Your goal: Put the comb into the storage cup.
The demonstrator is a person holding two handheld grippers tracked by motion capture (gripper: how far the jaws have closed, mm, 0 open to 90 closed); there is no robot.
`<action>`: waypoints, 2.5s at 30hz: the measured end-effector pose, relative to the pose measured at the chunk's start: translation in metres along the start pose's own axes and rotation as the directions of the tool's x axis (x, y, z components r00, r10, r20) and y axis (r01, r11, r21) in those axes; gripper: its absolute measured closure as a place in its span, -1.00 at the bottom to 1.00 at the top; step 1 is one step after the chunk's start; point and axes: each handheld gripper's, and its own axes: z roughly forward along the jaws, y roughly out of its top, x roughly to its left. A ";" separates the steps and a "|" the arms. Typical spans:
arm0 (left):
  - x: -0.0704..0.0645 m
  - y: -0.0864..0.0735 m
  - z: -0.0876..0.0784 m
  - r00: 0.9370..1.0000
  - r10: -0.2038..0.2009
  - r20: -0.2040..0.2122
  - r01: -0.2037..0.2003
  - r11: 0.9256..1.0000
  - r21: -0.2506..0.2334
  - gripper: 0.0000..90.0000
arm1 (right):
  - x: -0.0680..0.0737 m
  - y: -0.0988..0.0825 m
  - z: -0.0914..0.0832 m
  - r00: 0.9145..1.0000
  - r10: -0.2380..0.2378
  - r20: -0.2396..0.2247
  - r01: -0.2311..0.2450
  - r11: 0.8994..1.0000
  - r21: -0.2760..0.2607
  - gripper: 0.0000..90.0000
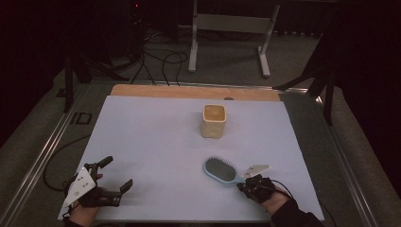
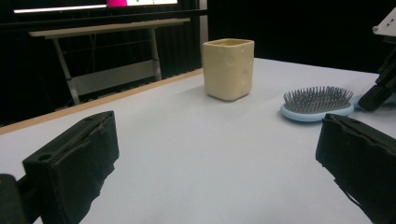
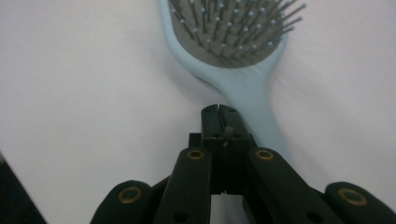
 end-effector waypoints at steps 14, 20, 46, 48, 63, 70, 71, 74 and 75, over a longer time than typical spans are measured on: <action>0.000 0.000 0.000 1.000 -0.003 0.001 0.003 1.000 0.000 -1.00 | -0.016 0.012 -0.024 0.995 -0.075 -0.063 0.071 0.995 -0.068 1.00; 0.001 0.000 0.000 1.000 -0.004 0.000 0.004 1.000 0.000 -1.00 | -0.029 0.020 -0.032 0.993 -0.091 -0.070 0.085 0.993 -0.080 0.79; 0.001 0.000 0.000 1.000 -0.010 0.006 0.010 1.000 0.000 -1.00 | -0.028 0.036 -0.025 0.954 -0.246 -0.171 0.252 0.968 0.017 -0.78; 0.001 0.000 0.000 1.000 -0.009 0.006 0.009 1.000 -0.001 -1.00 | -0.027 0.037 -0.021 0.957 -0.239 -0.167 0.248 0.968 0.036 -0.77; 0.001 0.000 0.000 1.000 -0.008 0.006 0.008 1.000 0.002 -1.00 | -0.031 0.039 -0.007 0.963 -0.216 -0.160 0.233 0.967 0.098 -0.60; 0.001 0.000 0.000 1.000 -0.007 0.006 0.007 1.000 0.002 -1.00 | -0.032 0.044 0.001 0.962 -0.219 -0.163 0.246 0.954 0.172 -0.12; 0.001 0.000 0.000 1.000 -0.008 0.007 0.008 1.000 0.002 -1.00 | -0.030 0.045 0.002 0.965 -0.208 -0.160 0.237 0.954 0.186 -0.09; 0.001 0.000 0.000 1.000 -0.008 0.007 0.008 1.000 0.001 -1.00 | -0.030 0.047 0.004 0.964 -0.218 -0.153 0.247 0.945 0.213 0.02; 0.001 0.000 0.000 1.000 -0.008 0.007 0.008 1.000 0.001 -1.00 | -0.030 0.047 0.006 0.962 -0.222 -0.159 0.254 0.943 0.216 0.04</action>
